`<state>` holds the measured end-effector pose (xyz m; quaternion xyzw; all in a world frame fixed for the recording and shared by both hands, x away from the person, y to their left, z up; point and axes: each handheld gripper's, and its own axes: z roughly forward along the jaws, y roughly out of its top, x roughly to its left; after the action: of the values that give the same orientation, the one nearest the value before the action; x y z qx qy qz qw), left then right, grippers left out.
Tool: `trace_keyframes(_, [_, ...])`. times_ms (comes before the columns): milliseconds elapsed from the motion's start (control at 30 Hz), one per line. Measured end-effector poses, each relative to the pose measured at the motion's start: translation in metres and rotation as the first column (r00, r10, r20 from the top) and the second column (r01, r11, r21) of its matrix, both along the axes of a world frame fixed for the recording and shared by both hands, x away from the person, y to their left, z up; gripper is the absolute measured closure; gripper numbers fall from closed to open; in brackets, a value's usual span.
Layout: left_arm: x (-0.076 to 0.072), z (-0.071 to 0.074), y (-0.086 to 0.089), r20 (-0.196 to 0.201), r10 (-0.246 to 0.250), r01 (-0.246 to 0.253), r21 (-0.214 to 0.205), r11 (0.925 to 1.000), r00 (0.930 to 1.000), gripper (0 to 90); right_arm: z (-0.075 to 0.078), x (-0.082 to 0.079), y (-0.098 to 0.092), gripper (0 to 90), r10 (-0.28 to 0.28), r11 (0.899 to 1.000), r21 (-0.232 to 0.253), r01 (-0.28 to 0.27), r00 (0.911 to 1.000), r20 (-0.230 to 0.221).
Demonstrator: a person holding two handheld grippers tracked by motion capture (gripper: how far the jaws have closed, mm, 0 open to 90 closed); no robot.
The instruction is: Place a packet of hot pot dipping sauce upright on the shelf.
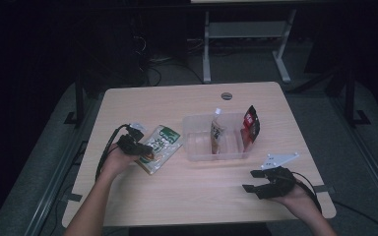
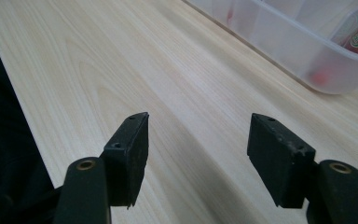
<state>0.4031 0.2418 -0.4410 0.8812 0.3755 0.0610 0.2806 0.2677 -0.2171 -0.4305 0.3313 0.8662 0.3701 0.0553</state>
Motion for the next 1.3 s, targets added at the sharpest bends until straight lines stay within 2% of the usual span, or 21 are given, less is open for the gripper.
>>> trace_keyframes(67, [-0.001,0.001,0.005,-0.004,0.002,-0.002,0.021,0.9998,1.0000,89.8,0.000,0.000,0.000,38.0,0.002,1.000,0.000,-0.002,1.0000,-0.001])
trace_keyframes(133, [-0.002,0.002,0.008,0.016,0.005,-0.006,0.049,0.9988,0.9999,89.8,0.000,0.000,0.001,38.0,0.004,1.000,0.000,-0.004,1.0000,0.001])
trace_keyframes(200, [-0.001,0.003,0.013,0.017,0.004,-0.005,0.073,0.9973,0.9998,89.8,0.000,0.000,0.001,38.0,0.003,1.000,-0.001,-0.003,1.0000,0.001])
trace_keyframes(267, [-0.002,0.003,0.019,0.023,0.036,-0.038,0.076,0.9964,0.9991,89.8,0.000,0.000,0.001,38.0,0.001,1.000,0.000,-0.001,1.0000,-0.001])
trace_keyframes(367, [0.001,0.006,0.030,0.028,0.072,-0.074,0.105,0.9917,0.9970,89.7,0.000,0.000,0.000,38.0,0.000,1.000,0.000,0.000,1.0000,-0.002])
trace_keyframes(433, [0.003,0.009,0.033,0.032,0.077,-0.079,0.091,0.9927,0.9965,89.7,-0.001,0.000,0.001,38.0,0.004,1.000,0.000,-0.004,1.0000,0.002])
trace_keyframes(467, [0.005,0.013,0.034,0.039,0.083,-0.085,0.051,0.9951,0.9958,89.7,-0.001,0.000,0.001,38.0,0.004,1.000,0.001,-0.004,1.0000,0.001])
trace_keyframes(500, [0.008,0.016,0.034,0.051,0.090,-0.092,0.038,0.9951,0.9947,89.7,-0.001,0.001,0.002,38.0,0.001,1.000,0.003,-0.001,1.0000,-0.002])
trace_keyframes(633, [0.021,0.019,0.034,0.070,0.134,-0.135,0.007,0.9908,0.9885,89.7,-0.001,0.002,0.002,38.0,0.004,1.000,0.000,-0.004,1.0000,0.002])
trace_keyframes(700, [0.029,0.016,0.033,0.085,0.158,-0.160,0.026,0.9867,0.9839,89.7,-0.001,0.002,0.002,38.0,0.002,1.000,-0.002,-0.002,1.0000,-0.002])
trace_keyframes(733, [0.032,0.014,0.033,0.088,0.180,-0.181,0.010,0.9834,0.9797,89.7,-0.001,0.002,0.002,38.0,0.001,1.000,-0.002,-0.001,1.0000,-0.004])
trace_keyframes(767, [0.035,0.012,0.034,0.093,0.194,-0.195,0.010,0.9807,0.9766,89.7,-0.001,0.002,0.002,38.0,0.001,1.000,-0.001,-0.001,1.0000,-0.004])
trace_keyframes(800, [0.037,0.009,0.034,0.092,0.213,-0.215,0.015,0.9764,0.9727,89.7,-0.001,0.002,0.002,38.0,0.001,1.000,0.000,-0.001,1.0000,-0.004])
trace_keyframes(867, [0.041,0.004,0.035,0.079,0.229,-0.232,0.031,0.9721,0.9701,89.7,-0.001,0.002,0.001,38.0,0.001,1.000,0.003,-0.001,1.0000,-0.002])
trace_keyframes(967, [0.039,0.001,0.034,0.063,0.220,-0.223,0.037,0.9742,0.9734,89.8,-0.001,0.002,-0.001,38.1,-0.003,1.000,0.005,0.003,1.0000,-0.004])
trace_keyframes(1067, [0.034,0.002,0.029,0.038,0.183,-0.184,0.021,0.9827,0.9824,89.7,-0.001,0.002,-0.001,38.1,-0.006,1.000,0.010,0.006,1.0000,-0.001])
trace_keyframes(1133, [0.030,0.002,0.024,0.034,0.146,-0.147,0.022,0.9889,0.9887,89.7,0.000,0.002,-0.001,38.1,-0.002,1.000,0.005,0.002,1.0000,0.003])
trace_keyframes(1233, [0.023,0.000,0.017,0.032,0.109,-0.109,0.009,0.9940,0.9935,89.7,0.000,0.001,0.000,38.1,0.004,1.000,0.005,-0.004,1.0000,0.007])
trace_keyframes(1300, [0.018,-0.002,0.011,0.024,0.086,-0.087,0.025,0.9959,0.9960,89.8,0.000,0.001,0.000,38.1,0.001,1.000,0.006,-0.001,1.0000,0.007])
